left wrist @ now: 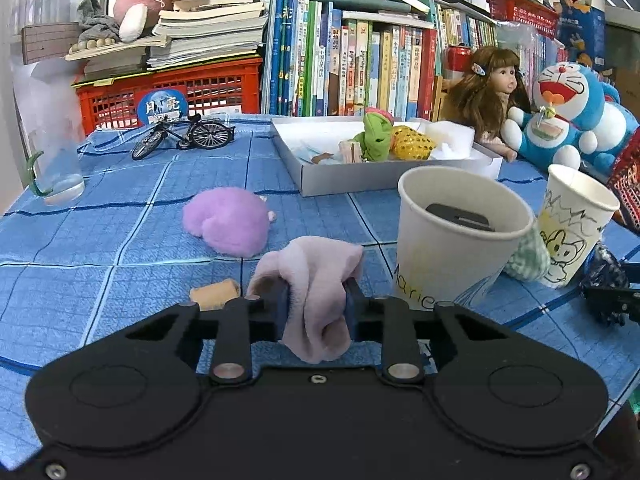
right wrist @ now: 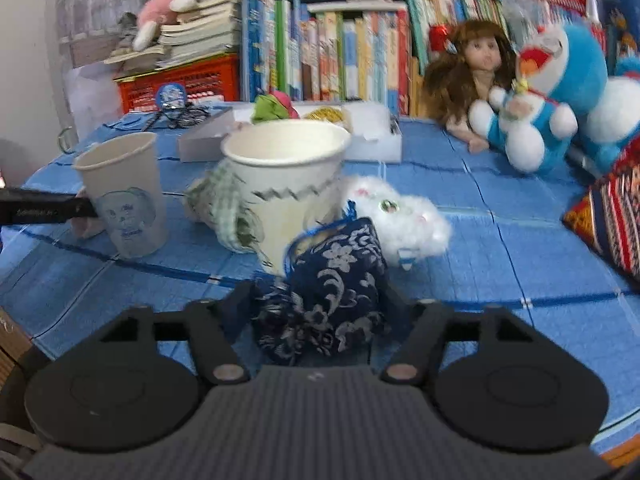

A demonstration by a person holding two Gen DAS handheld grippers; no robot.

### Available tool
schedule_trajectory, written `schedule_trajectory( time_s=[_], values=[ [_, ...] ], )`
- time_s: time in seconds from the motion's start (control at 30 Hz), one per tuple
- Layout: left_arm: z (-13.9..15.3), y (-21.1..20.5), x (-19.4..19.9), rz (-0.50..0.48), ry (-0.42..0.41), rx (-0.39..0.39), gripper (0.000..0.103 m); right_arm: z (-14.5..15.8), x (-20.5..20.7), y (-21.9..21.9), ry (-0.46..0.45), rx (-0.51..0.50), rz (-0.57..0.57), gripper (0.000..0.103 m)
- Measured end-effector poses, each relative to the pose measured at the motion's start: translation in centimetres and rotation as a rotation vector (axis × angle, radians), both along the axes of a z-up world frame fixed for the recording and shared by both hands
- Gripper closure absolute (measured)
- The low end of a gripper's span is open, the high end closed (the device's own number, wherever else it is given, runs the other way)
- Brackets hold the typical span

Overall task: Organize soft objects
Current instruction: 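Carry the pink pouch with the left gripper while the right gripper carries the floral pouch to the tray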

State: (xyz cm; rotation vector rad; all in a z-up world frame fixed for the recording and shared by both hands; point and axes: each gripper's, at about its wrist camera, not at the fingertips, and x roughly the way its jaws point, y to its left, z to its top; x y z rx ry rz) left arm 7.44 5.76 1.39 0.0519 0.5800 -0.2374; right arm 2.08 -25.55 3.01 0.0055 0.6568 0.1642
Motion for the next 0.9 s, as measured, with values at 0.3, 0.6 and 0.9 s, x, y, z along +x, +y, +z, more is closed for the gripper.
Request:
schedule_trajectory(
  time_s=[0.3, 0.6, 0.9],
  values=[
    [2.9, 0.6, -0.6, -0.011, -0.064, -0.013, 0.079, 2.5, -1.4, -0.8, -0.057, -0.026, -0.014, 0.068],
    [4.8, 0.8, 0.1, -0.009, -0.059, -0.040, 0.078, 5.2, -2.1, -1.9, -0.129, -0.025, -0.056, 0.068],
    [6.7, 0.5, 1.7, -0.029, -0.059, -0.057, 0.078, 7.9, 0.3, -3.7, -0.164, -0.002, -0.117, 0.068]
  ],
)
